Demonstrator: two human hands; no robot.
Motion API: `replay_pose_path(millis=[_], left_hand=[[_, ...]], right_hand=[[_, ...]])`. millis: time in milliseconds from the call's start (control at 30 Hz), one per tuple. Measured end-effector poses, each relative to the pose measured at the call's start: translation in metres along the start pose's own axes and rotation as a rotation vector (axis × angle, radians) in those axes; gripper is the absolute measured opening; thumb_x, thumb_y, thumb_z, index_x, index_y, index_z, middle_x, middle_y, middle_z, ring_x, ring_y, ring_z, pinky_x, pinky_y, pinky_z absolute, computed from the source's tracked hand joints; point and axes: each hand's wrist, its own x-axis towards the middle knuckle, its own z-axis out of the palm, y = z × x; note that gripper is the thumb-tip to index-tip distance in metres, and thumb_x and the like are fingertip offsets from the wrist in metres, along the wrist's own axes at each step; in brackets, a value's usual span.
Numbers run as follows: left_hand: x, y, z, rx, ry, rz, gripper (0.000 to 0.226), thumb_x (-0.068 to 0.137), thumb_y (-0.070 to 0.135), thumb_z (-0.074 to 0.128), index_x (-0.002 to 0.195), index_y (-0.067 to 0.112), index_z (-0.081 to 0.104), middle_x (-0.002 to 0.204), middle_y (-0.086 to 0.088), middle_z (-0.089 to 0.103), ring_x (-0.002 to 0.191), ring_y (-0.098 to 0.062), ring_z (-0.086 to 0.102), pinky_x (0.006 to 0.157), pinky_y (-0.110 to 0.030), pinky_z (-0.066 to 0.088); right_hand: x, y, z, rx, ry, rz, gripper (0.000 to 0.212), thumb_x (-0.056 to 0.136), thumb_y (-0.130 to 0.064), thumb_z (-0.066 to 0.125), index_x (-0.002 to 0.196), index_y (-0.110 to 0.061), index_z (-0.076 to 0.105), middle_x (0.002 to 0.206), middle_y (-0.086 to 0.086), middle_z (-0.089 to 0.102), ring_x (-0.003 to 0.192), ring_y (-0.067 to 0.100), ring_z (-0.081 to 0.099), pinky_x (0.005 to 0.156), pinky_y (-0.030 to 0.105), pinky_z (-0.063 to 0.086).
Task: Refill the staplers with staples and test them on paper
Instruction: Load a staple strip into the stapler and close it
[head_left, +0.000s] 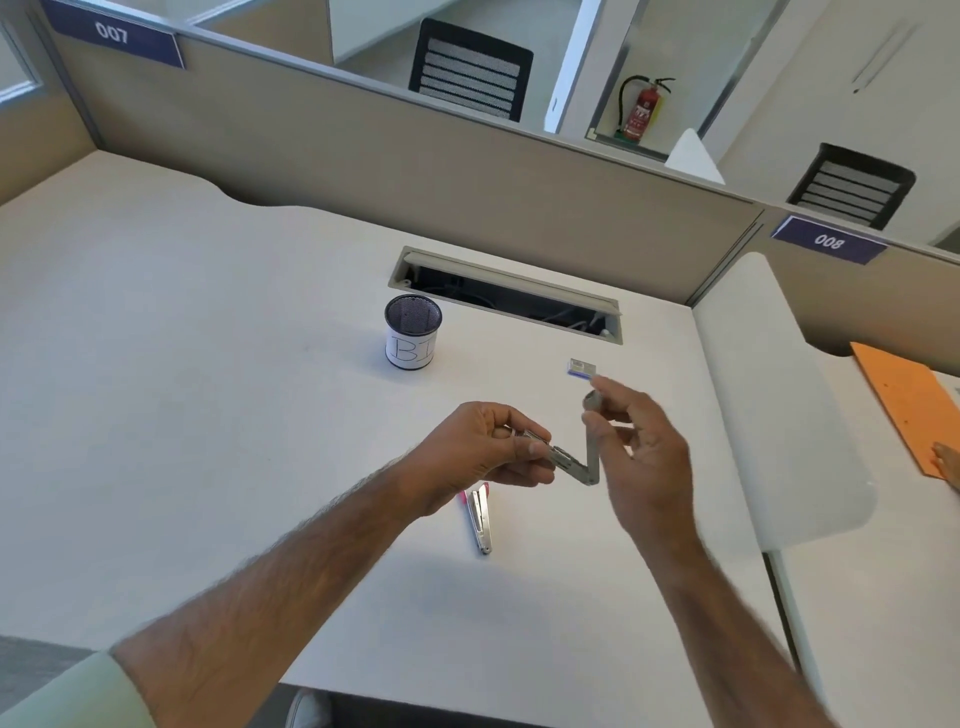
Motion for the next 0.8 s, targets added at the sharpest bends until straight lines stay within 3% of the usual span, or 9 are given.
replay_pose_path(millis=[100, 167, 233, 367, 467, 533, 600, 700, 800], left_hand=[[0.002, 0.001, 0.005, 0.016, 0.001, -0.002, 0.019, 0.094, 0.009, 0.072, 0.109, -0.002, 0.069, 0.101, -0.022, 0.078, 0.088, -0.027, 0.079, 0.08, -0.033, 0.063], [0.003, 0.003, 0.004, 0.044, 0.013, 0.006, 0.021, 0.094, 0.009, 0.072, 0.112, -0.002, 0.068, 0.102, -0.02, 0.079, 0.089, -0.026, 0.079, 0.083, -0.036, 0.063], [0.003, 0.005, 0.002, 0.086, 0.005, 0.021, 0.025, 0.094, 0.008, 0.072, 0.118, 0.002, 0.066, 0.103, -0.02, 0.079, 0.093, -0.028, 0.078, 0.087, -0.037, 0.063], [0.004, 0.008, 0.0, 0.251, -0.018, 0.082, 0.064, 0.093, 0.002, 0.071, 0.147, 0.021, 0.044, 0.101, -0.013, 0.079, 0.093, -0.025, 0.078, 0.08, -0.025, 0.061], [0.008, 0.015, -0.008, 0.571, -0.042, 0.191, 0.081, 0.095, 0.003, 0.068, 0.156, 0.041, 0.031, 0.096, -0.003, 0.079, 0.087, -0.016, 0.078, 0.084, -0.025, 0.061], [0.012, 0.021, -0.011, 0.824, -0.032, 0.241, 0.081, 0.097, 0.005, 0.064, 0.155, 0.049, 0.028, 0.092, 0.007, 0.078, 0.081, -0.006, 0.076, 0.082, -0.017, 0.059], [0.015, 0.025, -0.009, 0.988, -0.049, 0.26, 0.075, 0.098, 0.005, 0.059, 0.154, 0.047, 0.034, 0.085, 0.016, 0.073, 0.078, 0.001, 0.072, 0.078, -0.015, 0.056], [0.019, 0.027, -0.008, 1.077, -0.06, 0.235, 0.063, 0.098, 0.003, 0.056, 0.148, 0.04, 0.048, 0.078, 0.022, 0.068, 0.075, 0.006, 0.067, 0.077, -0.021, 0.055], [0.023, 0.028, -0.007, 1.119, -0.058, 0.231, 0.059, 0.098, 0.004, 0.056, 0.145, 0.04, 0.053, 0.078, 0.019, 0.07, 0.076, 0.002, 0.068, 0.078, -0.026, 0.058]], right_hand=[[-0.006, 0.004, 0.009, -0.098, -0.264, -0.037, 0.056, 0.097, -0.007, 0.058, 0.146, -0.031, 0.048, 0.122, -0.011, 0.061, 0.117, 0.002, 0.058, 0.09, 0.014, 0.05], [-0.009, 0.007, 0.008, -0.145, -0.418, -0.032, 0.076, 0.093, -0.009, 0.06, 0.154, -0.043, 0.029, 0.131, -0.025, 0.05, 0.127, -0.01, 0.047, 0.093, 0.008, 0.045], [-0.009, 0.009, 0.006, -0.205, -0.479, -0.036, 0.087, 0.09, -0.012, 0.064, 0.153, -0.051, 0.019, 0.133, -0.037, 0.039, 0.125, -0.017, 0.043, 0.093, 0.003, 0.041], [-0.006, 0.006, 0.008, -0.21, -0.43, 0.035, 0.073, 0.097, -0.026, 0.065, 0.153, -0.046, 0.023, 0.122, -0.024, 0.047, 0.103, -0.017, 0.051, 0.085, -0.001, 0.04], [-0.009, 0.006, 0.01, -0.199, -0.447, 0.103, 0.072, 0.099, -0.021, 0.062, 0.157, -0.035, 0.021, 0.14, -0.018, 0.044, 0.124, -0.009, 0.043, 0.089, -0.008, 0.029], [-0.013, 0.008, 0.011, -0.225, -0.46, 0.124, 0.069, 0.1, -0.018, 0.058, 0.157, -0.031, 0.022, 0.142, -0.021, 0.038, 0.13, -0.008, 0.037, 0.09, -0.01, 0.024], [-0.016, 0.01, 0.012, -0.251, -0.461, 0.129, 0.065, 0.101, -0.017, 0.056, 0.156, -0.029, 0.025, 0.136, -0.022, 0.041, 0.12, -0.01, 0.041, 0.087, -0.01, 0.025], [-0.022, 0.01, 0.016, -0.261, -0.455, 0.131, 0.059, 0.101, -0.017, 0.054, 0.154, -0.028, 0.029, 0.124, -0.017, 0.05, 0.104, -0.009, 0.045, 0.082, -0.006, 0.032], [-0.025, 0.011, 0.017, -0.268, -0.45, 0.138, 0.058, 0.102, -0.016, 0.053, 0.154, -0.025, 0.03, 0.127, -0.015, 0.052, 0.107, -0.006, 0.047, 0.086, 0.001, 0.034]])
